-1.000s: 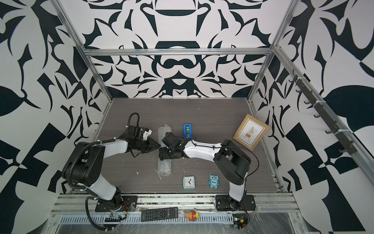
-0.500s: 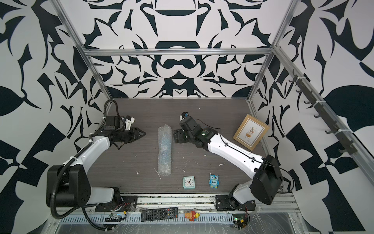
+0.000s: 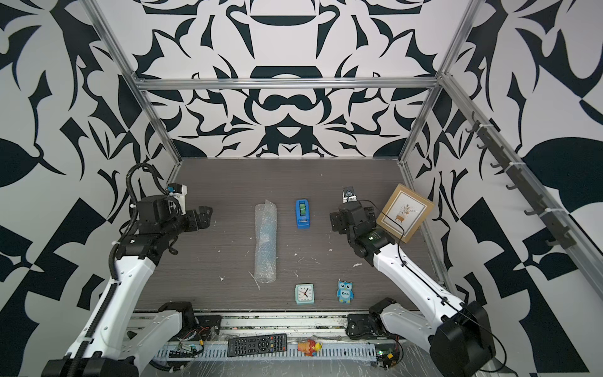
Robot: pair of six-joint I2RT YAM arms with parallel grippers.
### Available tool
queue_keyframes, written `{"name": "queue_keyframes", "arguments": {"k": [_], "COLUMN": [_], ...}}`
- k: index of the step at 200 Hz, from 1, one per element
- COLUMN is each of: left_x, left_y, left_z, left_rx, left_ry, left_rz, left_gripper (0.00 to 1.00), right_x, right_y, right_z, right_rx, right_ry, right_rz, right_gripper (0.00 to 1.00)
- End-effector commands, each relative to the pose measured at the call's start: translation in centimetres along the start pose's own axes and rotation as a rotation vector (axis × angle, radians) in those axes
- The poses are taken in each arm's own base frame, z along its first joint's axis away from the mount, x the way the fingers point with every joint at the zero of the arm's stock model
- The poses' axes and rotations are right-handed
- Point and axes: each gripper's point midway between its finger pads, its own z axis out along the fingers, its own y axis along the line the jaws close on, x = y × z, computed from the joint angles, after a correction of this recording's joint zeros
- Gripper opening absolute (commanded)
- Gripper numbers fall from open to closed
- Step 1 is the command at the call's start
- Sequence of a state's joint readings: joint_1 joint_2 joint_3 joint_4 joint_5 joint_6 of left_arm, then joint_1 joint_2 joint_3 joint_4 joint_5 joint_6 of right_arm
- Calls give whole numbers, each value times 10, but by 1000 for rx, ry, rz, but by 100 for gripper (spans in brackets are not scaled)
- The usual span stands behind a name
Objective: Wrap wine bottles in bubble wrap
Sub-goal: Reset both arms
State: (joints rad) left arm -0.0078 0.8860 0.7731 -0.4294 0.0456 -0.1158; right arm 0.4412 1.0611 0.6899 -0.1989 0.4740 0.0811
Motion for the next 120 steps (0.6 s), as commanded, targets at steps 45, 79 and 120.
{"name": "queue_keyframes", "arguments": {"k": [45,79,120], "left_x": [41,45,39], "left_y": [39,44,41], "left_z": [35,60,96], "left_rx": [-134,-143,-109], "left_ry": [-235,-249,-236], "left_rz": [-58,-19,27], "left_gripper": [99,99,99], "right_x": [26,30,39], "right_y": [-52,-48,-43], "right_z": [54,73,96], "right_rx": [188,152,127], "right_ry": [-186,-275,-267], "right_rz": [128,163,144], "right_gripper": [100,99,99]}}
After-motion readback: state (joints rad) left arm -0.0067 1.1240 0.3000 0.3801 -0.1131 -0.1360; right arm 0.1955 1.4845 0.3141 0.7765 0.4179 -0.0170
